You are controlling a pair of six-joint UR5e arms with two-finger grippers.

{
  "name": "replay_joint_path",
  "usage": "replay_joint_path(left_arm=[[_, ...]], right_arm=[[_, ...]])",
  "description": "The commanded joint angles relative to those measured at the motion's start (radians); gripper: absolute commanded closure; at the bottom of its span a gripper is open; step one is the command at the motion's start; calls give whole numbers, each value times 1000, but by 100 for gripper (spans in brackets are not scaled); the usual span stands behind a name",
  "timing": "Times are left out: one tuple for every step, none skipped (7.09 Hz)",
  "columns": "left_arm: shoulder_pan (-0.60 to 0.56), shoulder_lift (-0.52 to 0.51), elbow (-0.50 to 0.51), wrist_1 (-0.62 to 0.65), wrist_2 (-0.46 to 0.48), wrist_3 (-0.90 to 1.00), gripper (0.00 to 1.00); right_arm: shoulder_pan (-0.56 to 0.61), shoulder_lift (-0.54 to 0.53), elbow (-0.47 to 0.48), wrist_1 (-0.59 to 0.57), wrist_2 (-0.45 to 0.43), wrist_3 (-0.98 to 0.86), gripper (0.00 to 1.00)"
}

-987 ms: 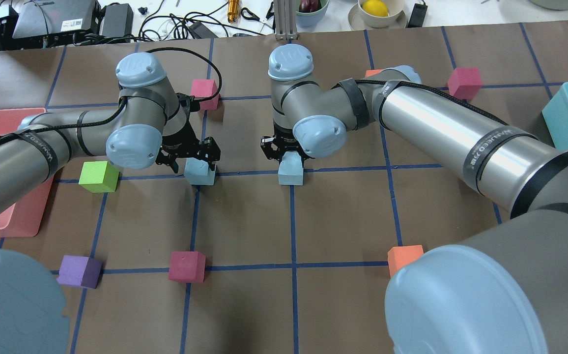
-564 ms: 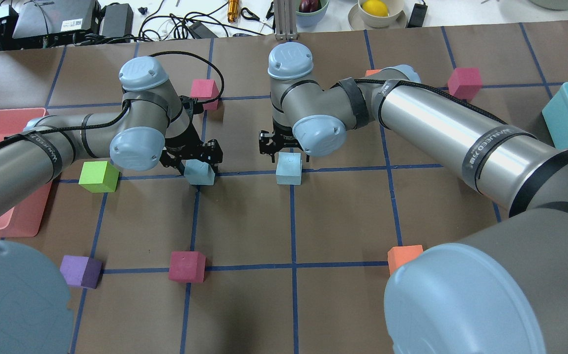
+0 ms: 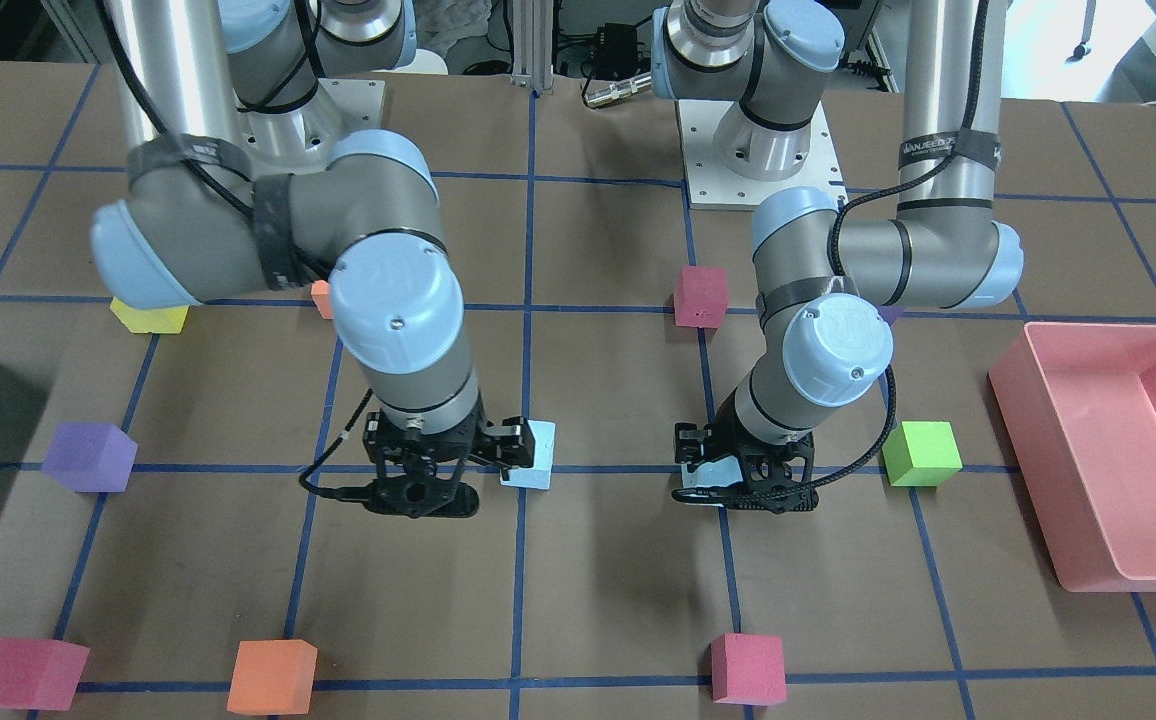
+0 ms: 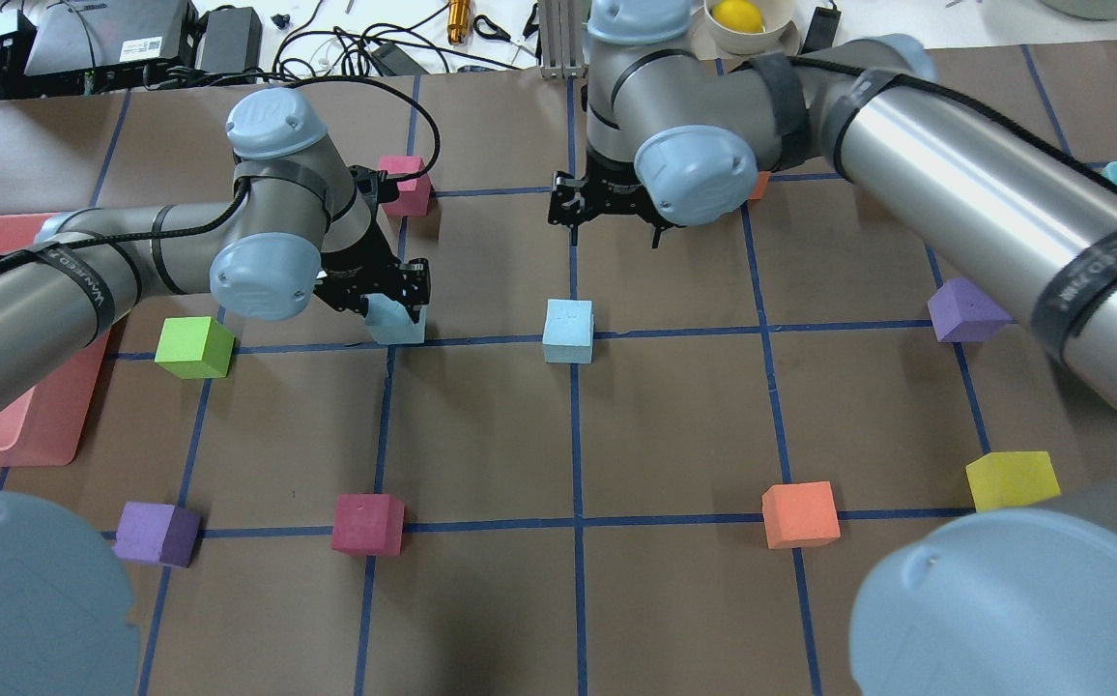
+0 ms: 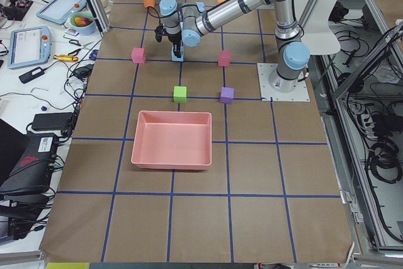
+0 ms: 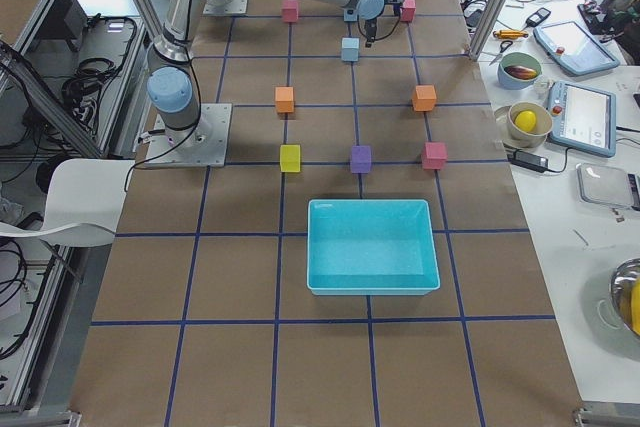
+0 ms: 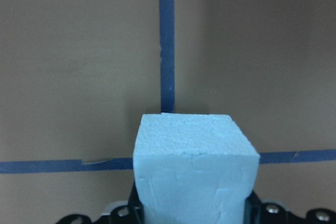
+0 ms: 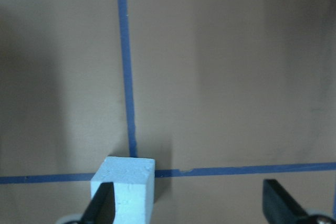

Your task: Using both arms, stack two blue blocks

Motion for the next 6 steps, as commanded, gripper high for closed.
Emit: replay_joint_path(left_arm=[[-94, 8, 84, -33, -46, -12, 86], [-180, 5, 128, -43, -48, -17, 86], [-251, -8, 167, -50, -42, -17, 86], [-292, -23, 179, -52, -45, -23, 85], [-306, -34, 178, -53, -39, -21, 84], [-319, -52, 178, -41, -36, -36, 84]], right_arm=[[-130, -121, 1, 111, 6, -124, 0], [-178, -182, 2, 195, -1, -181, 0], [-216, -248, 2, 280, -7, -219, 0], [-258, -305, 2, 375, -10, -279, 0], [-275, -354, 4, 443, -19, -296, 0], [-277, -371, 3, 457, -48, -299, 0]])
